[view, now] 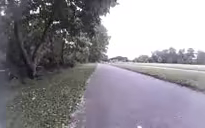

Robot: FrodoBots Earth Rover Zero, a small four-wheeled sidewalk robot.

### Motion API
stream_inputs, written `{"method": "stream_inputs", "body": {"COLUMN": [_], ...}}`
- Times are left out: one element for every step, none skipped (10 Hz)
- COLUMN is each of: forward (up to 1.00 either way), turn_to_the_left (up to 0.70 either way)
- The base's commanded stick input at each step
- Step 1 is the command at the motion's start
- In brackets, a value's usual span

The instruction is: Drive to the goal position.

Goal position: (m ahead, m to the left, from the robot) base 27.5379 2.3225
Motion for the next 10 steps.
{"method": "stream_inputs", "body": {"forward": [0.7,0.7,0.7,0.7,0.7,0.7,0.7,0.7,0.7,0.7], "turn_to_the_left": [-0.01,-0.01,-0.01,-0.01,-0.01,-0.01,-0.01,-0.01,-0.01,-0.01]}}
